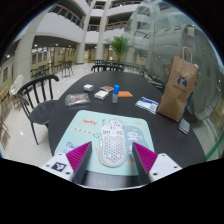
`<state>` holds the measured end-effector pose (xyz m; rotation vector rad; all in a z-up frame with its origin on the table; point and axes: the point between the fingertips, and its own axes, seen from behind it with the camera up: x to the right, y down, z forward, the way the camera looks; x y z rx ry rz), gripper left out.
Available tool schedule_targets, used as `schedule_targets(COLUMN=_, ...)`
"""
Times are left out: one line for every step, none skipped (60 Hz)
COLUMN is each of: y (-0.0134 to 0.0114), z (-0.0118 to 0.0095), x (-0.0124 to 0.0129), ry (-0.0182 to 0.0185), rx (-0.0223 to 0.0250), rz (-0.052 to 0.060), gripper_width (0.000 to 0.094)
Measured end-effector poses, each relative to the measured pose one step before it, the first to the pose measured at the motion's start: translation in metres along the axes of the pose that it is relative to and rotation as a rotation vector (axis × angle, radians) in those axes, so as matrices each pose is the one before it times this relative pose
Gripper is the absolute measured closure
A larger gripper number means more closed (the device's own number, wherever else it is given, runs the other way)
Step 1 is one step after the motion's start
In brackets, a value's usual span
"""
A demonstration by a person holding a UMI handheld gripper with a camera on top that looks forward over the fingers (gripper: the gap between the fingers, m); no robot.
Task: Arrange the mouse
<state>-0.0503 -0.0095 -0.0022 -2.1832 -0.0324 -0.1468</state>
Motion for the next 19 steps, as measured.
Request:
schedule_targets(y=0.00023, z=-0.00375, x=-0.00048, ry=-0.00766, rx=0.00680, rz=-0.0064, gripper_width=0.0063)
schedule_targets(y=0.00013, z=-0.00408, x=-0.00033, ry=-0.00506, rx=0.00737, rz=-0.0047, gripper_width=0.0085)
schedule_targets(y=0.00015, z=-0.00465, x=-0.00044, ry=-0.00556, rx=0.00670, rz=-0.0057, gripper_width=0.0096)
schedule_targets(y=0.00050, z=-0.00537, x=-0.00016, ry=-0.00377, rx=0.00502, rz=-0.0045, gripper_width=0.0093)
schedule_targets(y=0.00080, z=-0.00549, x=0.00015, ry=-0.00259, rx=0.00229, rz=-0.0035, gripper_width=0.0084)
schedule_targets(y=0.00157, z=-0.00590, x=-0.00006, ry=-0.00400, rx=-0.00044, rz=-0.0048, gripper_width=0.0084)
schedule_targets(y=0.00119, z=-0.00617, x=-0.00074, ry=-0.00489, rx=-0.00293, rz=-0.0026, gripper_width=0.0085)
schedule_targets(y=0.00176, z=-0.00501, x=0.00021, ry=-0.00623, rx=-0.00236, rz=-0.0043, gripper_width=0.0085)
schedule_targets(y=0.00253, z=-0.00809, x=-0.00068, ry=-0.00643, rx=-0.00111, rz=-0.0057, gripper_width=0.0084)
schedule_targets(y=0.00155, z=-0.00645, x=-0.00091, ry=-0.00690, rx=0.00085, rz=-0.0027, gripper_width=0.0085)
schedule_targets(y=0.00125, z=-0.00644, x=-0.00088, ry=-0.00564, rx=0.00235, rz=-0.0019, gripper_width=0.0085)
schedule_targets(y=0.00091, z=-0.00621, x=-0.00063, ry=-0.00434, rx=0.00357, rz=-0.0017, gripper_width=0.0083)
schedule_targets(y=0.00076, z=-0.00645, x=-0.00045, ry=-0.00437, rx=0.00453, rz=-0.0017, gripper_width=0.0083)
schedule_targets(y=0.00027, z=-0.00619, x=-0.00041, ry=-0.00408, rx=0.00591, rz=-0.0011, gripper_width=0.0084)
schedule_targets(y=-0.00058, z=-0.00455, x=-0.00043, ry=-0.00334, rx=0.00773, rz=0.0010, gripper_width=0.0082)
schedule_targets(y=-0.00061, z=-0.00337, x=0.00049, ry=-0.00175, rx=0.00822, rz=0.0008, gripper_width=0.0083)
schedule_targets(y=0.00035, z=-0.00731, x=-0.00006, ry=0.00114, rx=0.00770, rz=0.0023, gripper_width=0.0083)
schedule_targets(y=-0.00025, z=-0.00534, x=0.00087, ry=0.00223, rx=0.00771, rz=0.0038, gripper_width=0.0083)
schedule_targets(y=-0.00029, z=-0.00545, x=0.00115, ry=0.00270, rx=0.00675, rz=0.0047, gripper_width=0.0085)
